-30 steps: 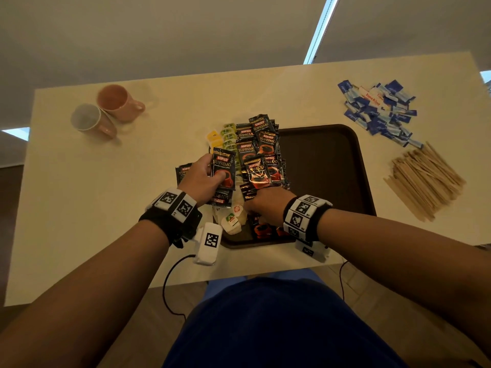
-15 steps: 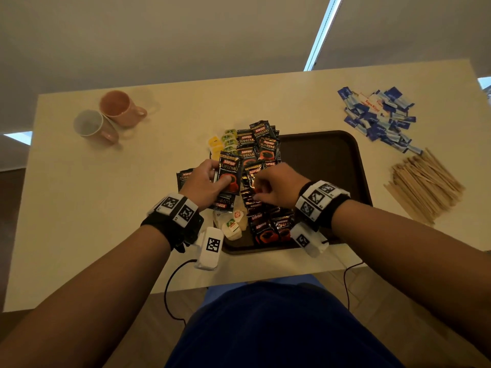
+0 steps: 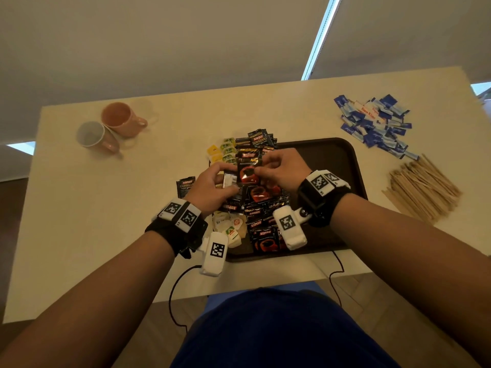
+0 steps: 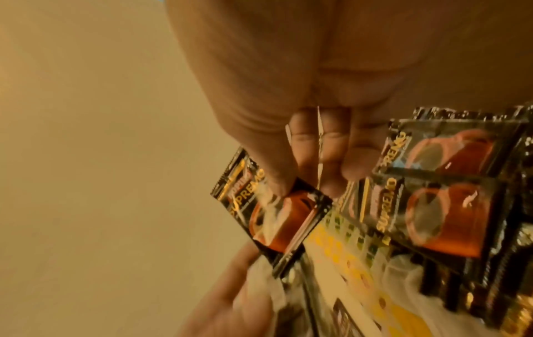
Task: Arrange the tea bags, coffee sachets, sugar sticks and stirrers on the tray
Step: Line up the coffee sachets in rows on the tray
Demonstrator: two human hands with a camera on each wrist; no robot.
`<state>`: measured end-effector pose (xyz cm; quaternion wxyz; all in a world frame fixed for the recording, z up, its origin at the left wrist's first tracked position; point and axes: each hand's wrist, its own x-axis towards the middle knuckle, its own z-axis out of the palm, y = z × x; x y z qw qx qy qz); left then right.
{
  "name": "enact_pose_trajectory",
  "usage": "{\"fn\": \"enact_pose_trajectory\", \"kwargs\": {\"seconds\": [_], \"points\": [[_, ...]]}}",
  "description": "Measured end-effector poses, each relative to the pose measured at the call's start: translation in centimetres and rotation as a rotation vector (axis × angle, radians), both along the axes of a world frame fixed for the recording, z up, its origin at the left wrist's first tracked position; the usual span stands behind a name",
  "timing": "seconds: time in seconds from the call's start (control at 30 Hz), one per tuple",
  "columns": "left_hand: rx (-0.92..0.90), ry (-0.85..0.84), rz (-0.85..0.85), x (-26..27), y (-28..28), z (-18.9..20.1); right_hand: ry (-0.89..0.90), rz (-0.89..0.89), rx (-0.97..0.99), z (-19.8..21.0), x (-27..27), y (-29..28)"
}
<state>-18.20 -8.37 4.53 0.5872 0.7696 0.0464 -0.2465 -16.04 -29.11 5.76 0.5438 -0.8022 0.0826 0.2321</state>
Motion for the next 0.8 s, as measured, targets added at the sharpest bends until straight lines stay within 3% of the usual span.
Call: {"fn": "enact_pose_trajectory", "kwargs": {"seconds": [0.13,0.3,0.5,0.6,0.8], "points": [[0.066,-0.023,0.025,0.0,0.7,-0.2,-0.007,-0.138,-0.019,0.0,0.7,-2.4],[0.079,-0.007,0.138,-0.3,1.4,-0.5,0.072,-0.053,-0.153,-1.4,-0.6,-4.6],[0.194,-0.298,0.163,-0.1,1.7,-0.8,0.152,0.01,-0.215,-3.5,-2.7,-5.0],[0.131,-0.348,0.189,0.0,1.5,-0.9,0.17,0.058,-0.225,-3.8,-3.4,-5.0],[-0.009,-0.294,0.154,-0.7,1.0,-1.4,0.234,0.109,-0.236,-4.3,-4.2,-4.9]]}}
